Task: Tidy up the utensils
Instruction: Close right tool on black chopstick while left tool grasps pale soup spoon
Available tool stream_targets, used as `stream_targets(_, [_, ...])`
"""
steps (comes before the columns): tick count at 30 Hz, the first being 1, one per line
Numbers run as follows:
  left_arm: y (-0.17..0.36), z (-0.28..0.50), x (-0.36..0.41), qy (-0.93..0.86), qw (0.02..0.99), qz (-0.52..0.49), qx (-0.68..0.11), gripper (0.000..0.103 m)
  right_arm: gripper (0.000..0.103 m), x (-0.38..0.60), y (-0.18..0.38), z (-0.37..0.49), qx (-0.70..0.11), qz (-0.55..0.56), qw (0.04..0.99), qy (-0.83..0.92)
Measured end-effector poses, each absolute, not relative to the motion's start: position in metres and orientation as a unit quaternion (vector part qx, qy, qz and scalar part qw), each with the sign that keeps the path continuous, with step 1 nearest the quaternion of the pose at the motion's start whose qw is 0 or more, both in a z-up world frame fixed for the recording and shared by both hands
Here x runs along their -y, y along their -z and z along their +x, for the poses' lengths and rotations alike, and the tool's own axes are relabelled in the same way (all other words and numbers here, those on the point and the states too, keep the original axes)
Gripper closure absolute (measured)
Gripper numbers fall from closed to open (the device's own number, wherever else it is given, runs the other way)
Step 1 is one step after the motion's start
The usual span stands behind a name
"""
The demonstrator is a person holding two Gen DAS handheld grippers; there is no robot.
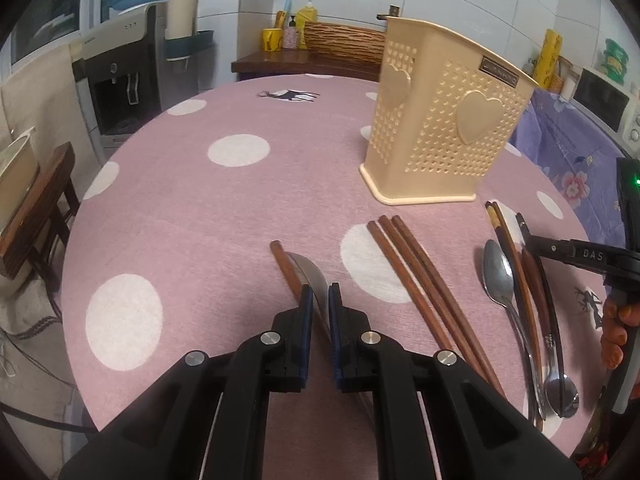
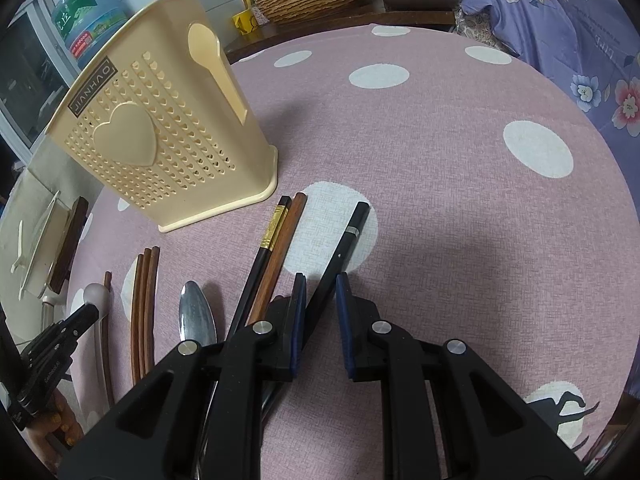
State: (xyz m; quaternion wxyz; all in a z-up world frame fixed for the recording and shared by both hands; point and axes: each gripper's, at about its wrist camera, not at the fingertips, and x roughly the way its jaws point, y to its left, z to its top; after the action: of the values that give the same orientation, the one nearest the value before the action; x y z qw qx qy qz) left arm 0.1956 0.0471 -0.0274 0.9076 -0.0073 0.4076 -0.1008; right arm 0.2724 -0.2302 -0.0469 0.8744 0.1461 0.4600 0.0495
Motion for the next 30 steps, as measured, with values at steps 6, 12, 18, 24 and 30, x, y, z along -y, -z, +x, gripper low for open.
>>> stream_targets(6, [0.032, 0.201, -0.017, 0.135, 0.897, 0.012, -0.421, 0.073, 0.087, 0.231, 0.047, 0.271, -0.460, 0.150, 0.874, -0.051])
stream_targets(12, [0.030, 0.198, -0.016, 0.140, 0.897, 0.001, -0.419, 0.056, 0.087, 0.231, 0.047, 0.271, -0.460, 0.149, 0.874, -0.052])
stream_targets(18, [0.020, 0.199, -0.051, 0.082, 0.911, -0.005, -0.405, 0.056, 0.087, 0.232, 0.047, 0.271, -0.460, 0.152, 0.873, -0.054])
stream_targets(24, [0.023, 0.201, -0.060, 0.065, 0.911, 0.001, -0.408, 0.059, 0.087, 0.231, 0.047, 0.271, -0.460, 0.149, 0.874, -0.051])
stream_targets(30, [0.023, 0.204, -0.032, 0.084, 0.908, 0.048, -0.407, 0.059, 0.087, 0.230, 0.047, 0.271, -0.461, 0.147, 0.874, -0.050])
